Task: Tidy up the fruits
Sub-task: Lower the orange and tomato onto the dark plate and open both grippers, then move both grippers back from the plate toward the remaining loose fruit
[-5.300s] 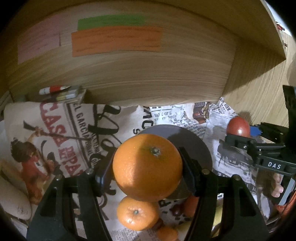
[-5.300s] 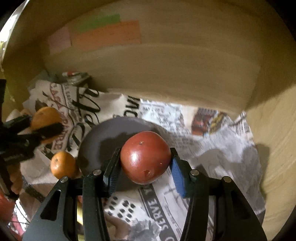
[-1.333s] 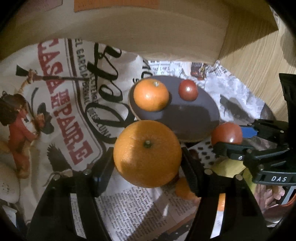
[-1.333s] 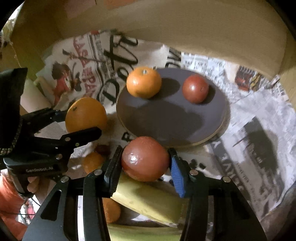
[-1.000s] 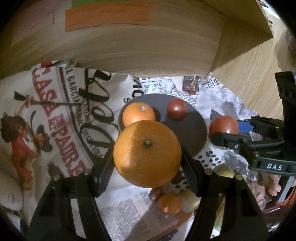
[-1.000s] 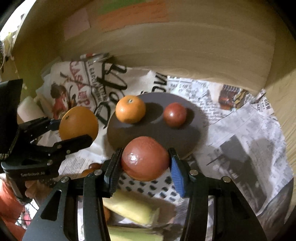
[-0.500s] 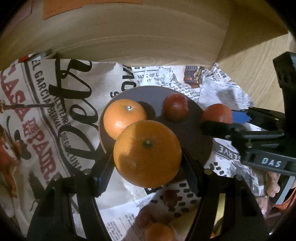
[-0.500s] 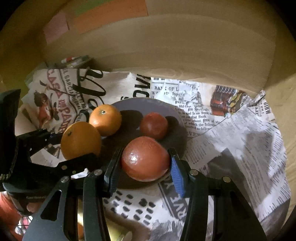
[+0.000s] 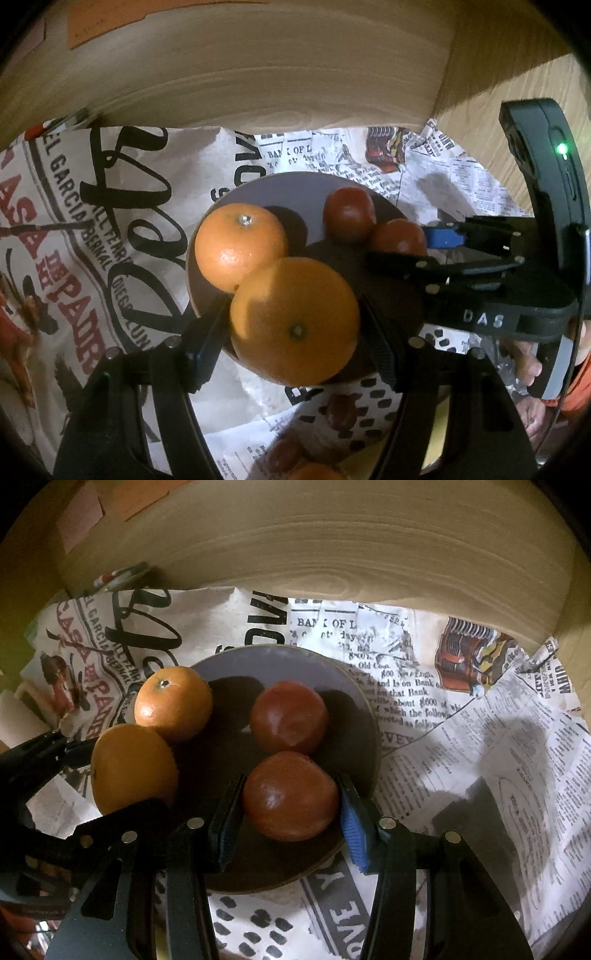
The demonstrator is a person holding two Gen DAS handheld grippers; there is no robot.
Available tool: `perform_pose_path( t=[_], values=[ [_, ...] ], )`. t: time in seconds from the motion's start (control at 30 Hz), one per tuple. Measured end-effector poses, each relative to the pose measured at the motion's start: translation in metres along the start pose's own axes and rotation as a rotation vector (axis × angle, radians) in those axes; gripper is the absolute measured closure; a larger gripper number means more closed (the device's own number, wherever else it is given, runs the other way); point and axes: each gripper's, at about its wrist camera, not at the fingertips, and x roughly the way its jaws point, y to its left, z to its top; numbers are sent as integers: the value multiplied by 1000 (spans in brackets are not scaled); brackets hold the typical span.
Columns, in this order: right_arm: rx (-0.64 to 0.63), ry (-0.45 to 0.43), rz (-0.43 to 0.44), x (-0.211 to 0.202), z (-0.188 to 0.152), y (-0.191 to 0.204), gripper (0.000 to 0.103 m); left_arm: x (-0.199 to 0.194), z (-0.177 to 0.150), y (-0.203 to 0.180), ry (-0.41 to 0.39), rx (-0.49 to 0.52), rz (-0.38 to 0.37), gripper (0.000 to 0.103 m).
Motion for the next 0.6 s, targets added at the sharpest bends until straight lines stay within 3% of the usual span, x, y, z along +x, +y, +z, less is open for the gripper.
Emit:
perform_pose_path(
  t=[0.37,0.6],
  values=[
    [-21,-3,3,-8,0,4,55,-18,0,-3,-38,-2,9,33],
    [-47,-71,-12,-39,-6,13,45,-44,-13,8,-59,-36,23,32]
  ],
)
